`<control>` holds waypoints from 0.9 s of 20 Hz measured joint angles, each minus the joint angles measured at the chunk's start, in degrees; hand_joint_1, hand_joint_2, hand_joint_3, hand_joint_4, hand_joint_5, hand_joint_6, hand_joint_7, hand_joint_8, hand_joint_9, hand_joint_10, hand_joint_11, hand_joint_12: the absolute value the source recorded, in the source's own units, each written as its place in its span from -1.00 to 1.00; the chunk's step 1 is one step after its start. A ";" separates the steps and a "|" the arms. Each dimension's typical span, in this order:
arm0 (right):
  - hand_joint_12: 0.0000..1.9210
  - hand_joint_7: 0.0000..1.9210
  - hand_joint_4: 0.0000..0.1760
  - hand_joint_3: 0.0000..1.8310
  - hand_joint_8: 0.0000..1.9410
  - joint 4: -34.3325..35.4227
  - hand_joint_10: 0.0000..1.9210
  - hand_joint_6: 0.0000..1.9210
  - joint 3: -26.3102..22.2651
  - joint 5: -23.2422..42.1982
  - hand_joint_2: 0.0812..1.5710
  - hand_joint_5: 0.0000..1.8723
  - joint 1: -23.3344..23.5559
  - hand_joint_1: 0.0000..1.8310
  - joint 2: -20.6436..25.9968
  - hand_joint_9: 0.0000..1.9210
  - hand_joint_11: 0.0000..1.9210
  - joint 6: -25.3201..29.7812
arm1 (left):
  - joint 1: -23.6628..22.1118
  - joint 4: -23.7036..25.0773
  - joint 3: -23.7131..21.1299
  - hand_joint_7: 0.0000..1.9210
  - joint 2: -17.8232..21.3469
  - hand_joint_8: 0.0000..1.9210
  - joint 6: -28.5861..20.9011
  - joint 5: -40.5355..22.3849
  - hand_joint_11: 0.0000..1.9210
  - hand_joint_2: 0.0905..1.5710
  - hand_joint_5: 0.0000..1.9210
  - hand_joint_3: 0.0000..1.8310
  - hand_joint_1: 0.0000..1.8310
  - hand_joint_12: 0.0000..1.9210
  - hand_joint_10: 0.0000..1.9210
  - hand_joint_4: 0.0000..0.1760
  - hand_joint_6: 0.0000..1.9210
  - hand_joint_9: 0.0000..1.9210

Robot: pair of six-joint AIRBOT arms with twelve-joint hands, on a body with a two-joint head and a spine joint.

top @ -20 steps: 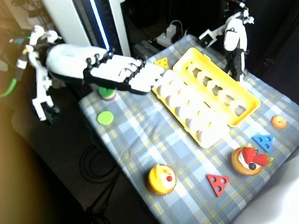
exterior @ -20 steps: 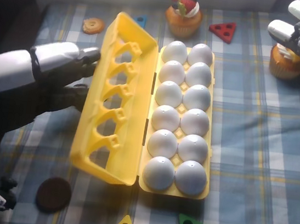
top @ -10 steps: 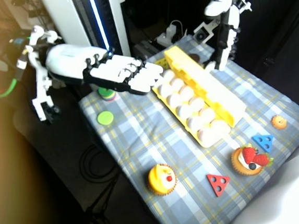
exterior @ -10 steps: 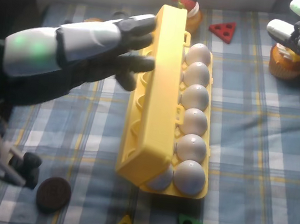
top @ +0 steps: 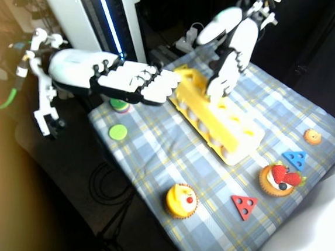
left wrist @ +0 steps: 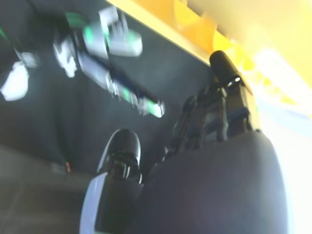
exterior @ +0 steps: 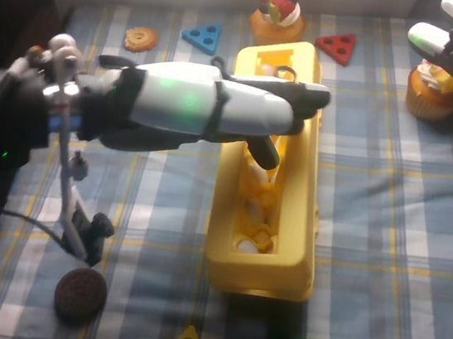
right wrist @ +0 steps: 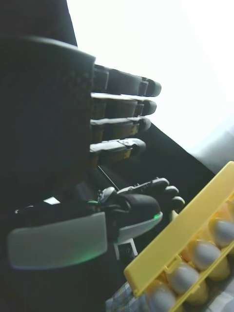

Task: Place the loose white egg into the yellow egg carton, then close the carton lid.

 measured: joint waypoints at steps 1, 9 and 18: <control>-1.00 -1.00 -0.19 -1.00 -1.00 0.11 -1.00 -1.00 -0.02 0.00 0.65 -1.00 0.00 -0.33 0.00 -1.00 -1.00 0.00 | -1.22 3.19 0.17 -1.00 -0.28 -1.00 -1.77 0.98 -1.00 0.67 -1.00 -1.00 -1.00 0.32 -0.97 -1.00 -1.00 -0.90; -1.00 -1.00 -0.21 -1.00 -1.00 0.11 -1.00 -1.00 -0.13 0.31 0.65 -1.00 -0.42 -0.30 -0.02 -1.00 -1.00 0.02 | -6.60 21.57 1.05 -1.00 -2.36 -1.00 -11.26 3.67 -1.00 0.67 -1.00 -1.00 -1.00 -0.70 -0.98 -1.00 -1.00 -0.96; -0.65 -1.00 -0.07 -1.00 -1.00 0.59 -1.00 -1.00 -0.46 1.73 0.65 -1.00 -1.33 -0.34 0.52 -1.00 -1.00 0.09 | -10.23 13.88 -5.53 -0.98 6.67 -1.00 0.72 2.95 -1.00 0.76 -1.00 -0.99 -1.00 -0.66 -1.00 -1.00 -1.00 -0.97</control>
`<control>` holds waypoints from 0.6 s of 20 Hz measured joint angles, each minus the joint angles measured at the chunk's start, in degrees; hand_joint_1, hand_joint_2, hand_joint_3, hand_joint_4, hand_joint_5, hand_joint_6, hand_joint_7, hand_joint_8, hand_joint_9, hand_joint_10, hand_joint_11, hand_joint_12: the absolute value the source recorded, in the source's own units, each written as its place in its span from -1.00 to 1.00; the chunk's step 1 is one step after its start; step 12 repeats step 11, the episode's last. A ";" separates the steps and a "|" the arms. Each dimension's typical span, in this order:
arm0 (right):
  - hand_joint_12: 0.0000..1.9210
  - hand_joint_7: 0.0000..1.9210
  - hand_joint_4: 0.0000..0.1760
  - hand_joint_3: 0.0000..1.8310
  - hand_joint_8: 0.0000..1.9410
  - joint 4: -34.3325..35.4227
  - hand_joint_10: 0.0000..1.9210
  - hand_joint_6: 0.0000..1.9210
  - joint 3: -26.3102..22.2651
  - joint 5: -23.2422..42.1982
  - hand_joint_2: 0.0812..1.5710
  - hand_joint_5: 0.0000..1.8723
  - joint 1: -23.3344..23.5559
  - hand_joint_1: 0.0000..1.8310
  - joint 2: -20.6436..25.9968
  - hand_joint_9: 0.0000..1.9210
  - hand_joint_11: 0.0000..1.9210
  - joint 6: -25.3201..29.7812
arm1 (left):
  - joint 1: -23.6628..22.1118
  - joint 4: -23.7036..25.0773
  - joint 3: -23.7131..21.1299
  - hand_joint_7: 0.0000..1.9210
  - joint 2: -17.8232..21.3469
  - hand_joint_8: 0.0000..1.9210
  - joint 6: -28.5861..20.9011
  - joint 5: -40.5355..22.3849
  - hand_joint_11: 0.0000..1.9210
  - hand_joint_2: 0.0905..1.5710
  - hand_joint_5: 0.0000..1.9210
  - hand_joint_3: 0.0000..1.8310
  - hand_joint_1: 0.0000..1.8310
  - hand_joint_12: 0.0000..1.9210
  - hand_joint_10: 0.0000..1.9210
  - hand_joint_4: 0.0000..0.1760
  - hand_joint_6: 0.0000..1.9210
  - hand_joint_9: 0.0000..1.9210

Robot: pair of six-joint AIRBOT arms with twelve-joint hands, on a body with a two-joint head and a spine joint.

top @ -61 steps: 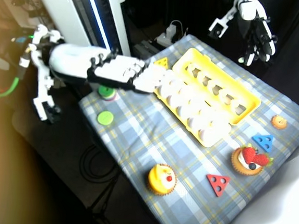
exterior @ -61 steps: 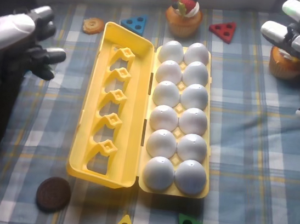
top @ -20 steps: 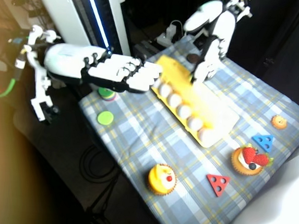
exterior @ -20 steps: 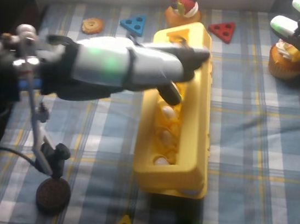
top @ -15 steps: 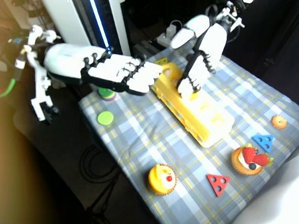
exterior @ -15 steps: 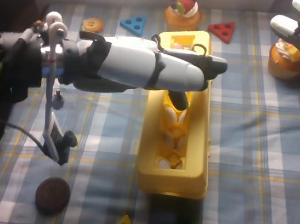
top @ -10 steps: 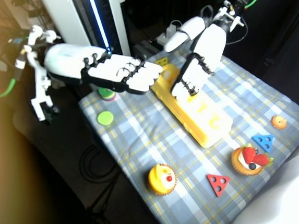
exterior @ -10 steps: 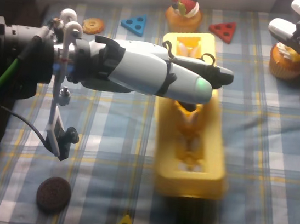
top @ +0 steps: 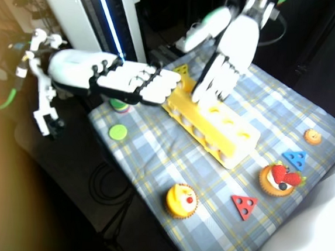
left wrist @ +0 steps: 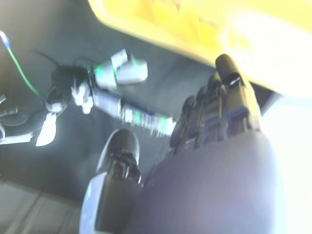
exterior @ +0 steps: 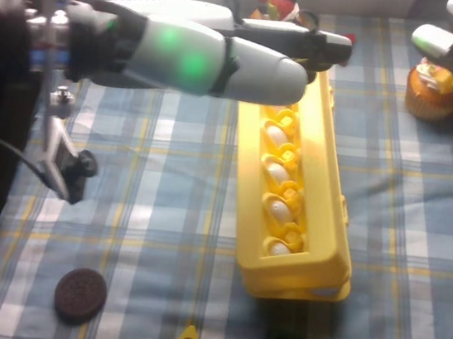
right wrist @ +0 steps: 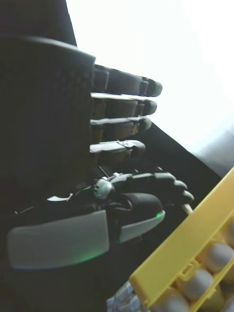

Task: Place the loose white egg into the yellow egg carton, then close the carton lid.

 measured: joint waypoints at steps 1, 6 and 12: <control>-0.58 -1.00 -0.14 -1.00 -1.00 -0.11 -1.00 -1.00 -0.24 0.42 0.64 -1.00 -0.11 -0.36 0.33 -1.00 -1.00 0.02 | -0.11 -0.35 -1.16 -1.00 1.22 -1.00 1.81 -0.04 -1.00 0.77 -1.00 -1.00 -1.00 -0.93 -1.00 -1.00 -1.00 -1.00; -0.43 -1.00 -0.28 -1.00 -1.00 0.72 -0.99 -1.00 -1.11 3.80 0.65 -1.00 -2.23 -0.35 1.70 -0.97 -1.00 0.17 | -0.57 -16.65 -6.67 -0.98 9.73 -1.00 20.76 -1.22 -1.00 0.83 -0.99 -1.00 -1.00 -0.82 -1.00 -1.00 -1.00 -0.99; -0.10 -1.00 -0.60 -1.00 -1.00 1.62 -0.98 -1.00 -1.62 7.54 0.61 -1.00 -3.61 -0.22 2.08 -0.98 -1.00 0.22 | 5.57 -40.28 -9.29 -1.00 14.80 -1.00 39.98 -6.88 -1.00 0.72 -1.00 -1.00 -0.50 -1.00 -1.00 -1.00 -1.00 -1.00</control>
